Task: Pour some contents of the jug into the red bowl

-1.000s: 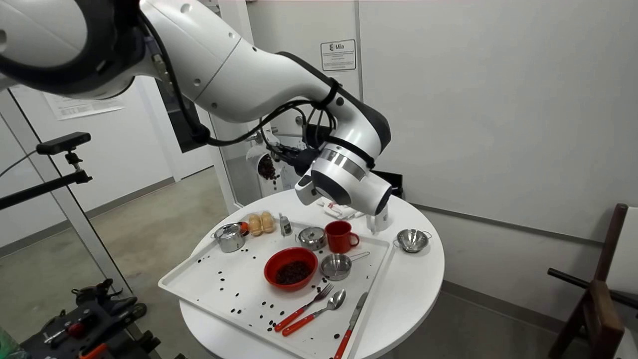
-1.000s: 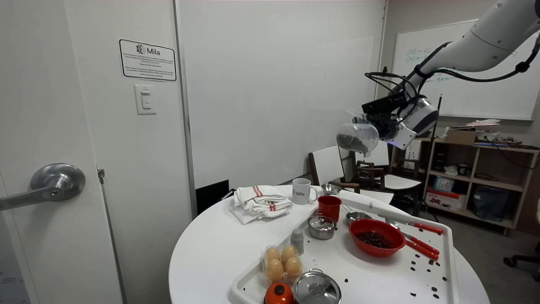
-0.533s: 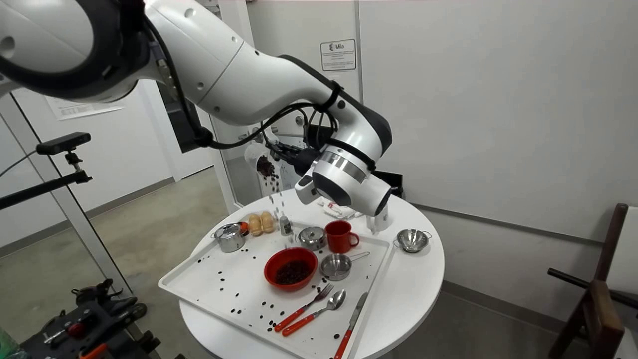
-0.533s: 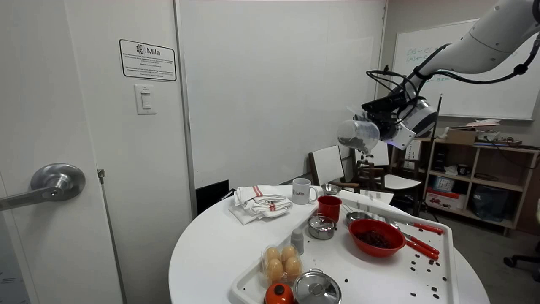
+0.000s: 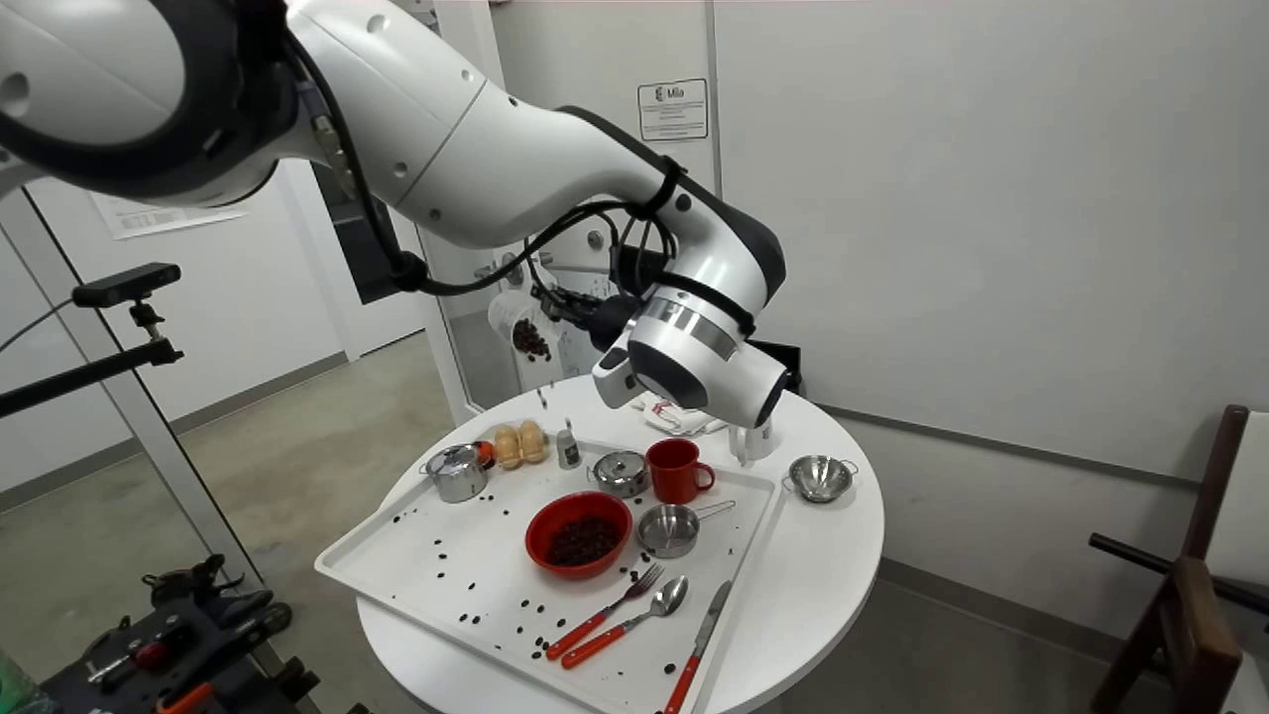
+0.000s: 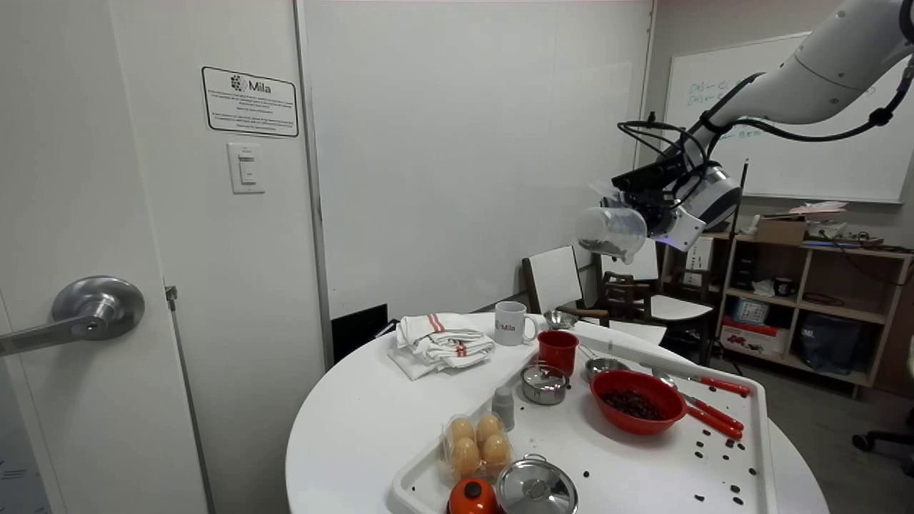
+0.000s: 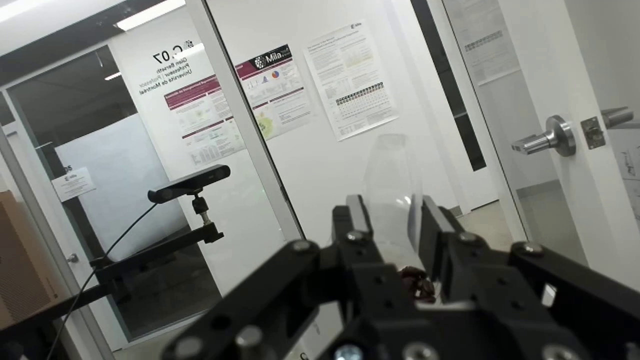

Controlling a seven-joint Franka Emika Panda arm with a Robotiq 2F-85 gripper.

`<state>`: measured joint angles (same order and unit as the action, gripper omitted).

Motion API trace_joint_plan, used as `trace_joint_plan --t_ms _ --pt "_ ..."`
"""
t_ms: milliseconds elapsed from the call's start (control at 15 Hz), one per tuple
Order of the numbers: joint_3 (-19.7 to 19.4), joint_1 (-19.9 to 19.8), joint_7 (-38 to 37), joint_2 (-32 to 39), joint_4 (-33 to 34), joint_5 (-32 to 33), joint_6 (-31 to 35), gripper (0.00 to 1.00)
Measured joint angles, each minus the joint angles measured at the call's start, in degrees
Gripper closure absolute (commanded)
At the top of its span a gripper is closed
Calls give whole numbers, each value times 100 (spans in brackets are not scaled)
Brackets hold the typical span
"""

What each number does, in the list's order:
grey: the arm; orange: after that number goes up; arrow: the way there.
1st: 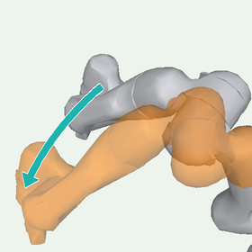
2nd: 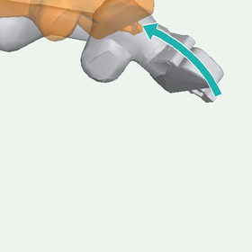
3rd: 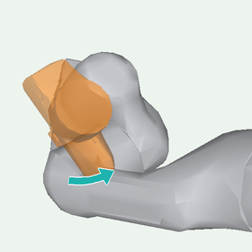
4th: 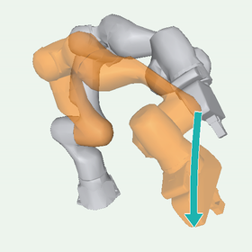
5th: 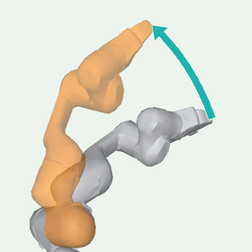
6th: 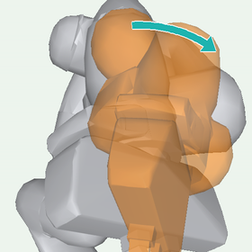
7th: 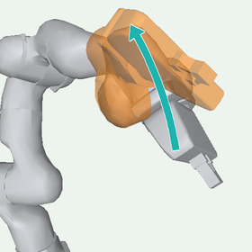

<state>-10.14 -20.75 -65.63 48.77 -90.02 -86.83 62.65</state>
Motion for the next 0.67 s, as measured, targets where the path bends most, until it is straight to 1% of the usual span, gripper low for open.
trace_joint_plan --t_ms 333,667 --pt "-166 4 -271 0 132 364 78 88" --pt "-261 32 -379 0 291 771 318 88"
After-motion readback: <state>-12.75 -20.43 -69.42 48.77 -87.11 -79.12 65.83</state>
